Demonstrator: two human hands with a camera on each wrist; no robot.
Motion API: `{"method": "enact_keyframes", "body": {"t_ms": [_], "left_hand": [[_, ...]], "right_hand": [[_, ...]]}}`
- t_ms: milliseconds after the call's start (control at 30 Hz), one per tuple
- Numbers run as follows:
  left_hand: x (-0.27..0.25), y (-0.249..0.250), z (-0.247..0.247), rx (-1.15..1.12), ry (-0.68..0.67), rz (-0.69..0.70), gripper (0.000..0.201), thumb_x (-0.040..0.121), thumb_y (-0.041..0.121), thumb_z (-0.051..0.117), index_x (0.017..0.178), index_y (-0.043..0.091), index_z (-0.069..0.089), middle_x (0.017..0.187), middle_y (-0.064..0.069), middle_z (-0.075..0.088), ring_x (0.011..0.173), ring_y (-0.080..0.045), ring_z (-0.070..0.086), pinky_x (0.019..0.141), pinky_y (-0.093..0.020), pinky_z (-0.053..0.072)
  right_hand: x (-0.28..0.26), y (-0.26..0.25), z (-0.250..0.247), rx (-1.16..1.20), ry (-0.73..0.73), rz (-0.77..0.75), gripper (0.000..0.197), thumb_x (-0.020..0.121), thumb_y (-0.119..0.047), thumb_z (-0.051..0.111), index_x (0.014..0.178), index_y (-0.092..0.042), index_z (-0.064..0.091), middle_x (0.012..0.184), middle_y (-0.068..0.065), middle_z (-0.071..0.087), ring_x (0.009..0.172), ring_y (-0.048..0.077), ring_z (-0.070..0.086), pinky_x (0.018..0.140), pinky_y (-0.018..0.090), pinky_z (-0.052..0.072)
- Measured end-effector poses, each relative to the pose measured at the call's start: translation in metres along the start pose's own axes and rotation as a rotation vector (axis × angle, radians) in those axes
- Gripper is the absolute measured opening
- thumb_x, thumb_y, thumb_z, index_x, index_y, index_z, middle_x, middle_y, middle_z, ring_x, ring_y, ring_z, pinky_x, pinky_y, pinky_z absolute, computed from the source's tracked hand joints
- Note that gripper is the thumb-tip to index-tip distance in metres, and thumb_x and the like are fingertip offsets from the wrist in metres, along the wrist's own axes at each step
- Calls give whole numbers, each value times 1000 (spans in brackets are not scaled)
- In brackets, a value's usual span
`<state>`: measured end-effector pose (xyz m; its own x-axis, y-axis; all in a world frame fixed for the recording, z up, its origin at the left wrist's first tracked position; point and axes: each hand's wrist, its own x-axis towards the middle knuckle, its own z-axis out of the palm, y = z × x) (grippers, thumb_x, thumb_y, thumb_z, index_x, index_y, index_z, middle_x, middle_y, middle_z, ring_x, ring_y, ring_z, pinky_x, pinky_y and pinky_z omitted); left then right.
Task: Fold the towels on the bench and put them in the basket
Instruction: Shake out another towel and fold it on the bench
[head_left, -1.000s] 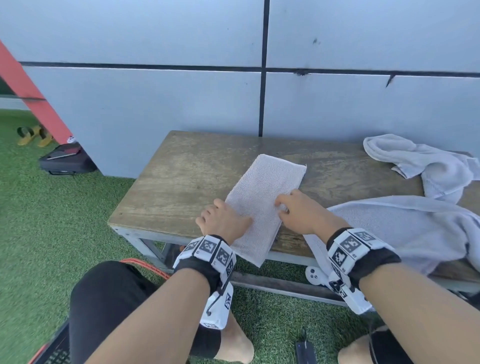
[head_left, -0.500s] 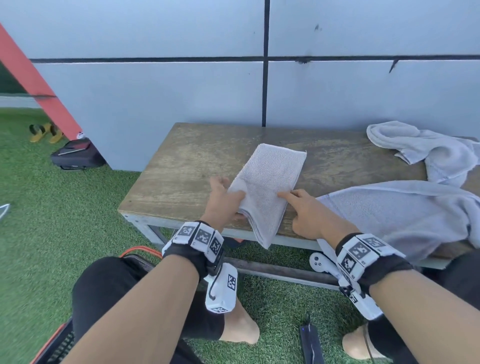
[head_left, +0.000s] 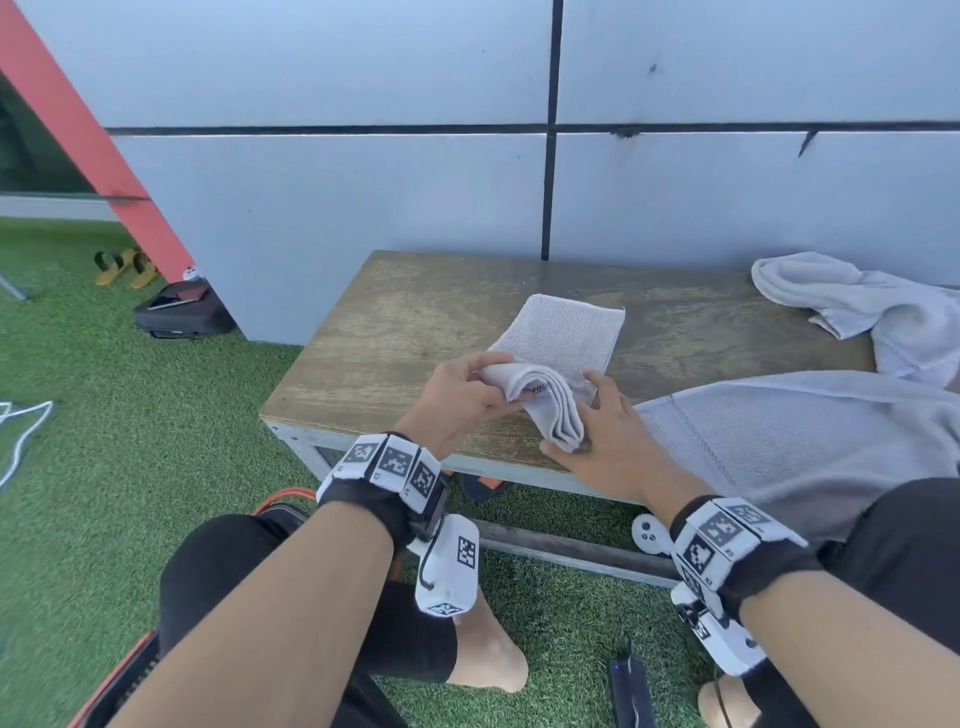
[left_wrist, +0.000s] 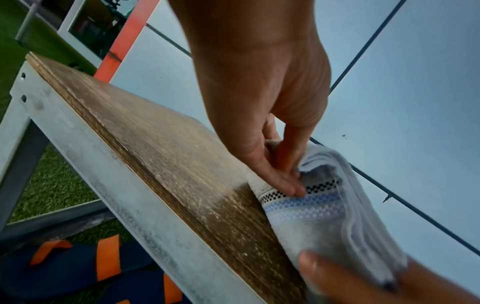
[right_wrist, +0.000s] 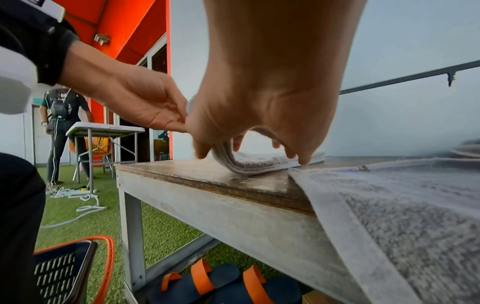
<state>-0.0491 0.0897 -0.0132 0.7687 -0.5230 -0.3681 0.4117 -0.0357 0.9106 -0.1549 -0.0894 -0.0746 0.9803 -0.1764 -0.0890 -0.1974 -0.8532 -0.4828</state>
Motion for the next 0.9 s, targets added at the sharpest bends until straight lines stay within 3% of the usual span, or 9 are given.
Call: {"method": "enact_keyframes", "body": {"t_ms": [100,200,267,333,467,600,767,833,900], "left_hand": [[4,-3,-8,159,45,63,49,82,-10,73,128,3,61,113,-21,70,96,-30,74,87,-41,60],[4,-3,-10,303,201,137,25,90,14,72,115,12,72,91,-1,72,68,-9,67,83,-40,62],[5,-4,-12,366,241,195,19,91,28,71,98,10,75,84,-1,65,67,-13,57,75,-35,56],[4,-8,-14,394,223,255,31,94,34,66,89,4,70,78,-7,55,69,-17,45,64,-32,43],[3,-15,-13,496,169,332,30,101,38,54,84,16,67,65,11,54,55,-2,46,54,-15,37],[13,-31,-19,640,191,355,49,100,51,48,92,4,60,72,1,50,64,-13,46,61,-27,35],[21,-44,-20,650,232,360,40,101,47,49,86,12,61,65,7,50,57,-8,44,51,-16,31],[28,-45,-19,673,264,354,41,101,49,47,88,13,62,67,6,53,59,-10,46,52,-20,33],[37,-43,-17,724,316,360,41,101,49,46,76,17,54,66,6,51,58,-12,46,54,-27,33]], "right_hand": [[5,-3,-7,120,118,-67,29,95,-37,58,121,-25,65,148,3,37,135,25,33,110,46,38],[4,-10,-20,221,141,-122,20,99,-33,55,102,-17,67,108,1,62,88,15,59,73,22,45],[2,-12,-28,264,167,-111,22,100,-33,54,82,-21,58,75,-2,63,59,9,54,56,23,40],[1,-12,-32,301,178,-91,30,101,-31,52,73,-20,51,61,-5,55,48,4,45,52,25,37],[3,-13,-35,360,193,-49,39,102,-29,51,67,-14,43,56,-3,44,48,10,38,53,30,33],[5,-11,-31,367,207,-16,40,102,-31,49,67,-13,41,56,-2,42,50,13,38,53,30,30],[15,-4,-18,317,218,23,34,100,-39,50,81,-12,57,61,-2,51,54,13,46,52,28,31],[23,-2,-15,301,229,55,36,100,-39,51,78,-11,55,62,0,52,55,15,47,51,28,31],[33,-3,-16,292,253,91,38,100,-38,52,76,-9,53,63,2,53,56,17,48,50,29,31]]}}
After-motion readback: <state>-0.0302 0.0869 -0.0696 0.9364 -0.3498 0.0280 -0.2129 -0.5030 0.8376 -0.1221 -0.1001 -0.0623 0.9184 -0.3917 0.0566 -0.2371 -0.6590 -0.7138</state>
